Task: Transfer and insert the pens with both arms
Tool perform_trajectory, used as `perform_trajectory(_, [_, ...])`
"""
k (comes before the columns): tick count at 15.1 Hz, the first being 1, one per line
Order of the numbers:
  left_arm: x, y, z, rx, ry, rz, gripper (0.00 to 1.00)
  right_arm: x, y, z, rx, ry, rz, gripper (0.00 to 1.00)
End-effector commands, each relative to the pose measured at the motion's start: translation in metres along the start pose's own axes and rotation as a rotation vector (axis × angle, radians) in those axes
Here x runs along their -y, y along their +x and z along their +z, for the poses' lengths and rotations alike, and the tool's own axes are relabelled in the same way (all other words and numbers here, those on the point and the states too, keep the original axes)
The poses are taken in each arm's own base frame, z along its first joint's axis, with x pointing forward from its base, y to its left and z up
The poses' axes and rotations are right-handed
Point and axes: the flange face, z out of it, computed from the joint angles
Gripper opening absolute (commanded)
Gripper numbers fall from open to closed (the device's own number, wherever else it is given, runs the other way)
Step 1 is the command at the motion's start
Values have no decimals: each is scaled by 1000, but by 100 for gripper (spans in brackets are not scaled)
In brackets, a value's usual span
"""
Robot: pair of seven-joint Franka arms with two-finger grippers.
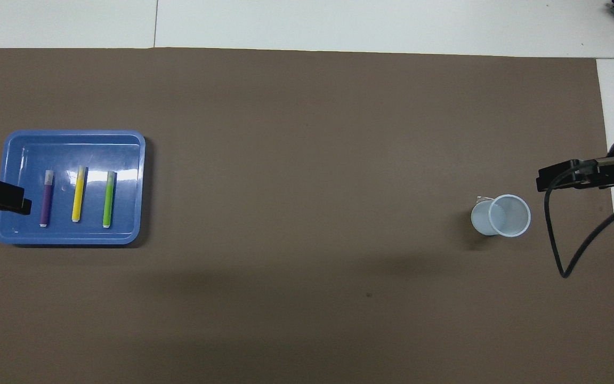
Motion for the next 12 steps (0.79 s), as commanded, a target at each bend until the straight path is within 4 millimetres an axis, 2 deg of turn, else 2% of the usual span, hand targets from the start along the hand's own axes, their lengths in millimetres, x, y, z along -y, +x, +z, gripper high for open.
perform_trajectory(1, [2, -3, -6, -18, 16, 7, 100, 2, -6, -2, 10, 1, -1, 100])
perform_trajectory(7, [9, -4, -7, -20, 16, -4, 100, 2, -6, -2, 10, 1, 2, 100])
perform_trajectory(9, [25, -5, -5, -16, 12, -34, 100, 2, -6, -2, 8, 1, 2, 100])
perform_trajectory(12, [31, -8, -6, -14, 11, -51, 100, 2, -8, -3, 6, 1, 0, 100])
